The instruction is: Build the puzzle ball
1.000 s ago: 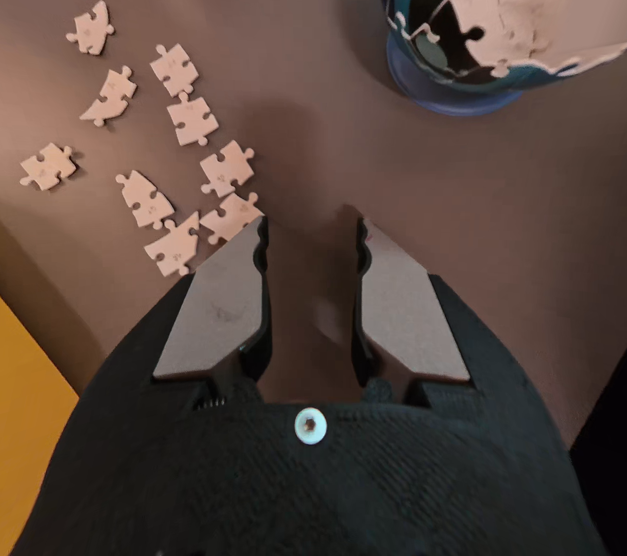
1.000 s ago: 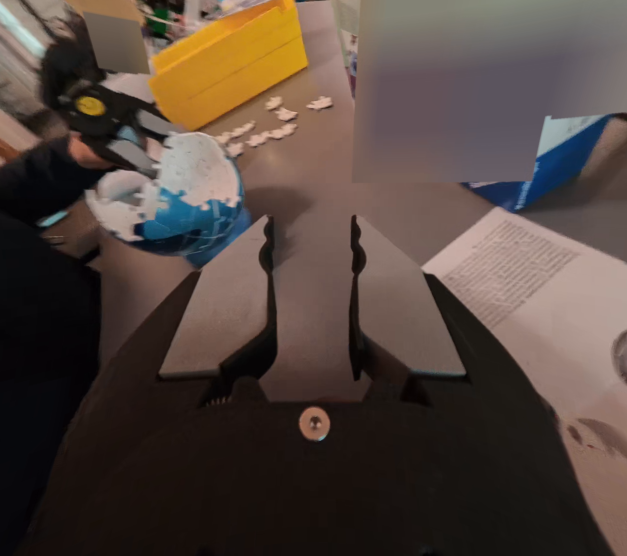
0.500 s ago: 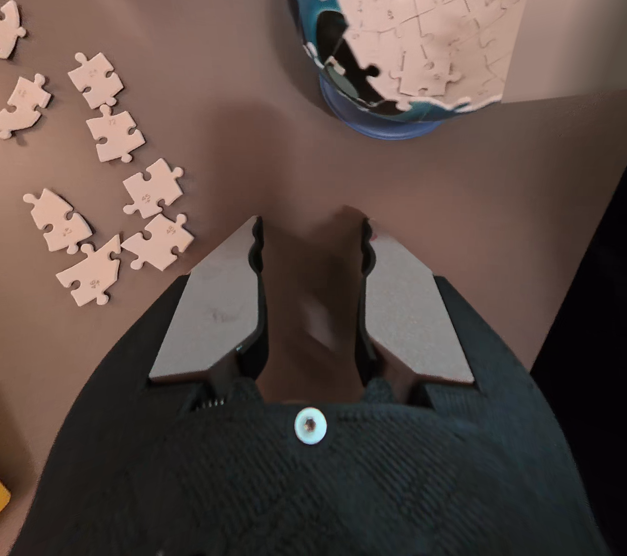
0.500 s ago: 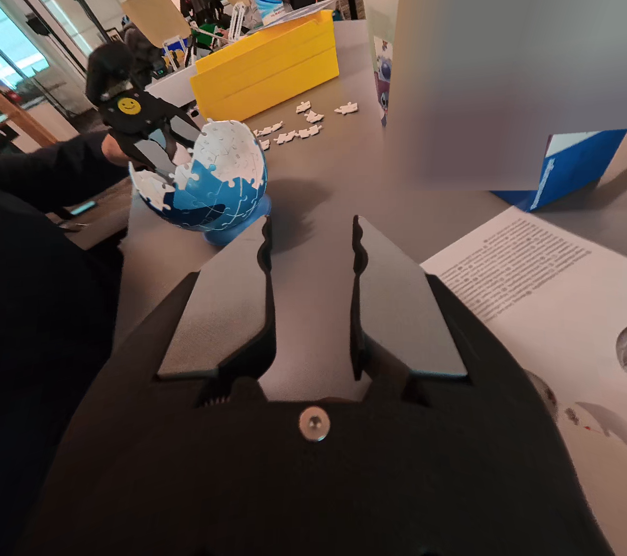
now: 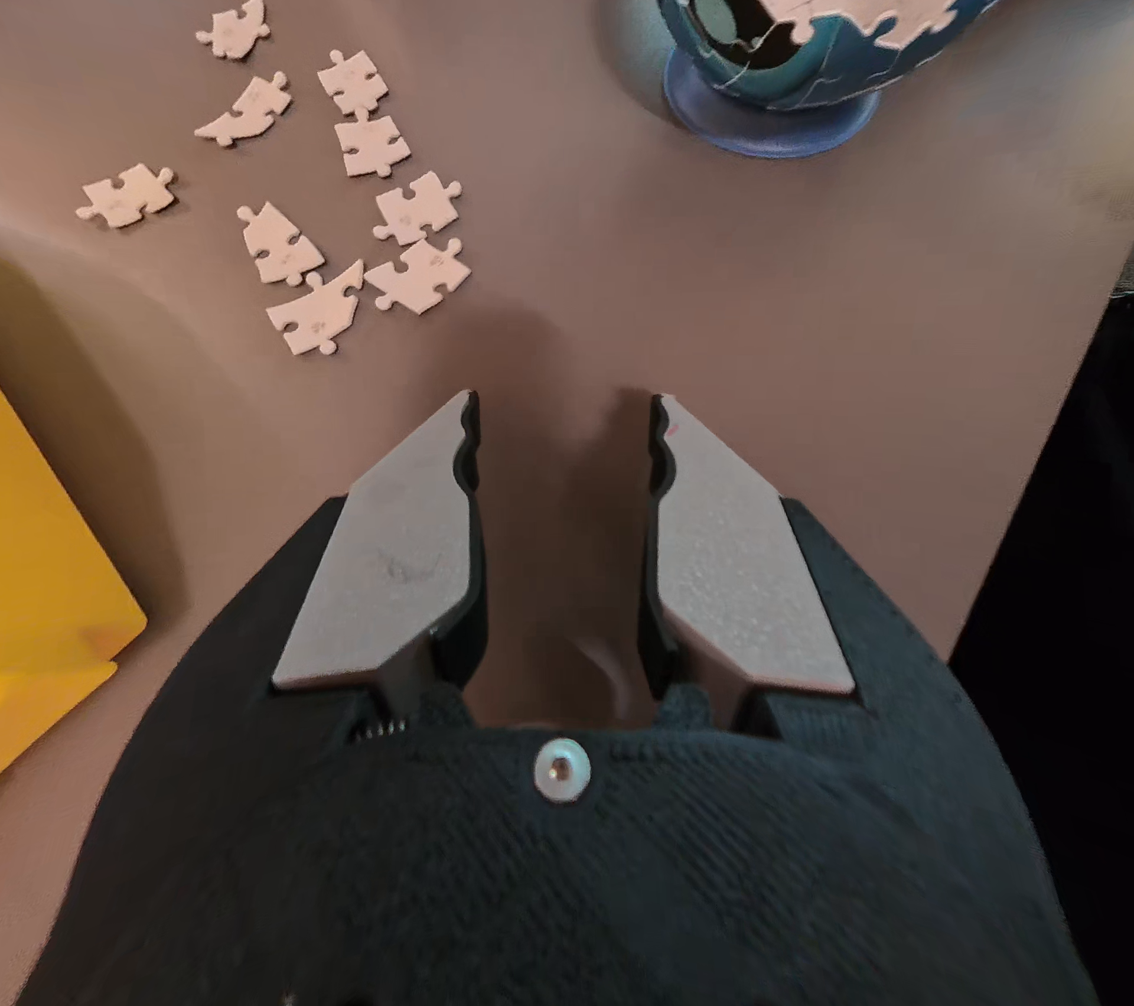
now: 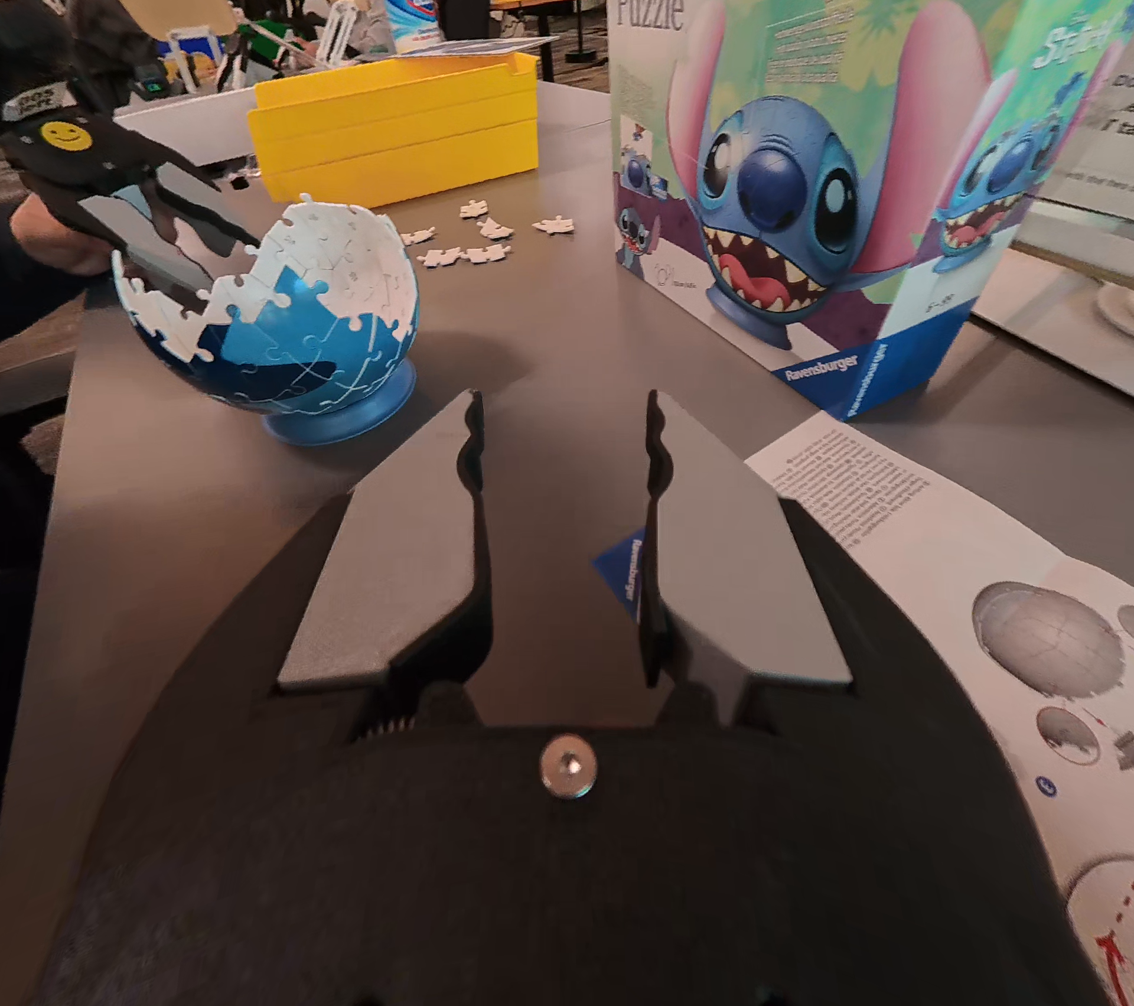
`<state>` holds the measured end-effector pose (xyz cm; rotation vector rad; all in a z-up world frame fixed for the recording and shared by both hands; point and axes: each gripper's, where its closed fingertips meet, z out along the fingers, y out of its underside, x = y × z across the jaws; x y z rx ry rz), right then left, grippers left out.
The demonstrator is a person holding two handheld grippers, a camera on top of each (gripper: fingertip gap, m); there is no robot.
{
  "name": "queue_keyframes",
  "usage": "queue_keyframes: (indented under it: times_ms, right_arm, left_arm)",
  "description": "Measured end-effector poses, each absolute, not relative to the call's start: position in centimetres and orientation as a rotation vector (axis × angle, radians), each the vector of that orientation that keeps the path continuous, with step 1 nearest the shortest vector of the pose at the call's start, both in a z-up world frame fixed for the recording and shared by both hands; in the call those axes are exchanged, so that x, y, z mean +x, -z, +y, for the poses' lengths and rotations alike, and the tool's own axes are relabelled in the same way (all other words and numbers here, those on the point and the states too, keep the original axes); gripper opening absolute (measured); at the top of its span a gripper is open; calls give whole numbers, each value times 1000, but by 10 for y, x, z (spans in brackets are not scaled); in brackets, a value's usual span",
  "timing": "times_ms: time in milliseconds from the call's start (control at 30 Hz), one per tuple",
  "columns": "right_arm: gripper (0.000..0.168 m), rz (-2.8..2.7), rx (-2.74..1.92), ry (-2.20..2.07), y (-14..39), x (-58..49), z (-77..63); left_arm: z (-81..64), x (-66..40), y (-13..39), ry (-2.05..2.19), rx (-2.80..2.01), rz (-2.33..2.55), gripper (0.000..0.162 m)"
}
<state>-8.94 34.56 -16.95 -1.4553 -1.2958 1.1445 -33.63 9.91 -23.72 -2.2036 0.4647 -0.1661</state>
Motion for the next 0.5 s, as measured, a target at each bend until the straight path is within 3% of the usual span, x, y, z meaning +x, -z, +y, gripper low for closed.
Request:
queue_keyframes:
  times_ms: [500]
  right_arm:
    - [61, -1132, -1561, -1034, 171, -83, 373]
  left_arm:
    - [101, -337, 220, 343, -2100, 451, 46]
